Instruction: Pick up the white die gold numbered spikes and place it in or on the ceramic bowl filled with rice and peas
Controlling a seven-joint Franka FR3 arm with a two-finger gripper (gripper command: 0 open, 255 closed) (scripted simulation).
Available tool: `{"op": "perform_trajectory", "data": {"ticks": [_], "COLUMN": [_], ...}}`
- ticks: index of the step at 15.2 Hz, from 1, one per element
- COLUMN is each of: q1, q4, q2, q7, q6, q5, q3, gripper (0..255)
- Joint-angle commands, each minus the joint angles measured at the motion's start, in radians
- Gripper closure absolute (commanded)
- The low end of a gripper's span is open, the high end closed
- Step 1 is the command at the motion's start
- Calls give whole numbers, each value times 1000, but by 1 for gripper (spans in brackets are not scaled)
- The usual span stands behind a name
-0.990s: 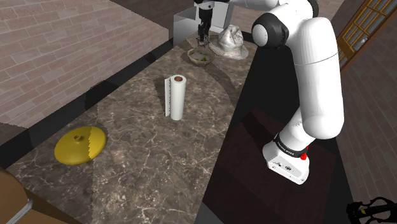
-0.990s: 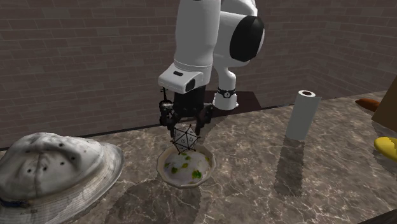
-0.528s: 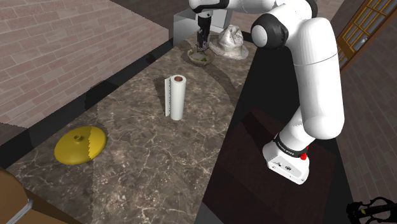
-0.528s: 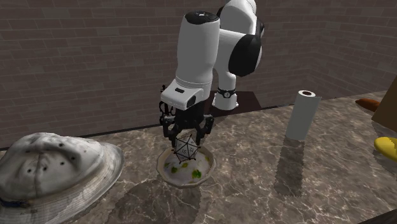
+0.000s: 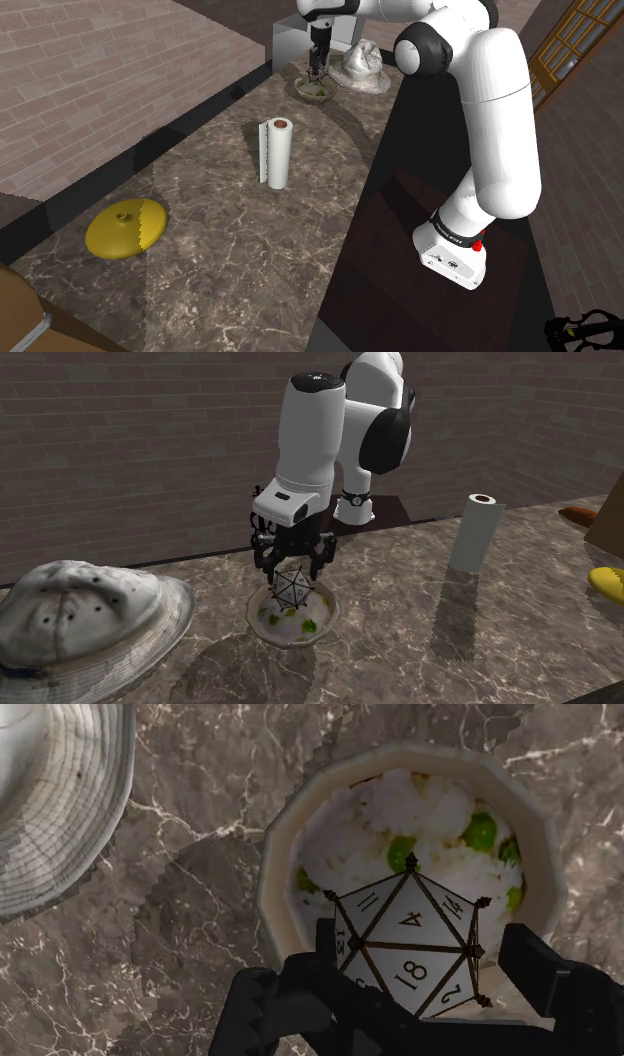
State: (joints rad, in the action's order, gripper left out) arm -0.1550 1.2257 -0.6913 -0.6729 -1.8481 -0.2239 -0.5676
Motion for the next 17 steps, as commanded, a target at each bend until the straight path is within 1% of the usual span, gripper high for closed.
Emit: {"op": "perform_trajectory", "data": {"ticks": [1, 5, 9, 17], "q1": [0, 0, 13, 13], "q4": [1, 1, -120, -120], "q2": [-1, -1, 7, 7], "q7": [0, 0, 11, 11], "q6": [0, 1, 124, 124], "q5": [0, 0, 7, 7], "q3": [0, 0, -4, -4], "gripper": [0, 0, 0, 0]}}
